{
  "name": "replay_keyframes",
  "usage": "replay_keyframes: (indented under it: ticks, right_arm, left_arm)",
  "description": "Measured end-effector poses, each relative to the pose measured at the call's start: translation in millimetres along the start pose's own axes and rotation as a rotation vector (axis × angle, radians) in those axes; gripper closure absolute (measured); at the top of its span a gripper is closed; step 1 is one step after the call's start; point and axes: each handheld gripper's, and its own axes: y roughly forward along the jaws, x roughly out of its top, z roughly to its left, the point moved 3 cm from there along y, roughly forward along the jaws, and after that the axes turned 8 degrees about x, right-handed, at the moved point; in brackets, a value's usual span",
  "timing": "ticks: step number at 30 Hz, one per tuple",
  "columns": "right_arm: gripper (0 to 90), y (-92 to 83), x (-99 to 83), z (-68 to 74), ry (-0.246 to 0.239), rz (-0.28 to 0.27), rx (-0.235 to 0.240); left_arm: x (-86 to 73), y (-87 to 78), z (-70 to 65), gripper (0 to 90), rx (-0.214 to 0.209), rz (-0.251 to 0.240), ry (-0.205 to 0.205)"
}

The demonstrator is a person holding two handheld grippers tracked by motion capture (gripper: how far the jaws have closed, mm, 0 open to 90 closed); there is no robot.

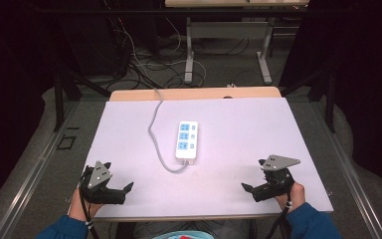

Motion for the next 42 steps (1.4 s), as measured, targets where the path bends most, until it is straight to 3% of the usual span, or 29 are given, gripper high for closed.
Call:
replay_keyframes:
  ticks: [22,24,26,30,31,42]
  right_arm:
    - [0.0,0.1,-0.5,0.2,-0.004,0.0,0.0]
    - [0.0,0.1,-0.5,0.0,-0.004,-0.001,-0.001]
    - [0.0,-0.3,-0.8,0.3,0.005,0.008,0.001]
    - [0.1,0.4,-0.7,-0.3,-0.005,-0.002,-0.001]
    - [0.1,0.1,-0.9,0.4,0.006,0.001,0.0]
    - [0.2,1.9,-0.9,0.1,0.007,0.008,-0.001]
  left_arm:
    - [1.8,0.6,-0.6,0.4,0.002,0.006,0.013]
    - [3.0,0.8,0.5,0.4,0.011,0.005,0.027]
    - [4.0,1.6,-0.4,0.4,0.006,0.001,0.011]
    - [7.0,3.2,0.1,0.4,0.006,0.003,0.027]
    - [7.4,3.9,-1.8,0.4,-0.004,0.007,0.012]
    - [18.5,14.6,-1.8,0.4,-0.004,-0.002,0.02]
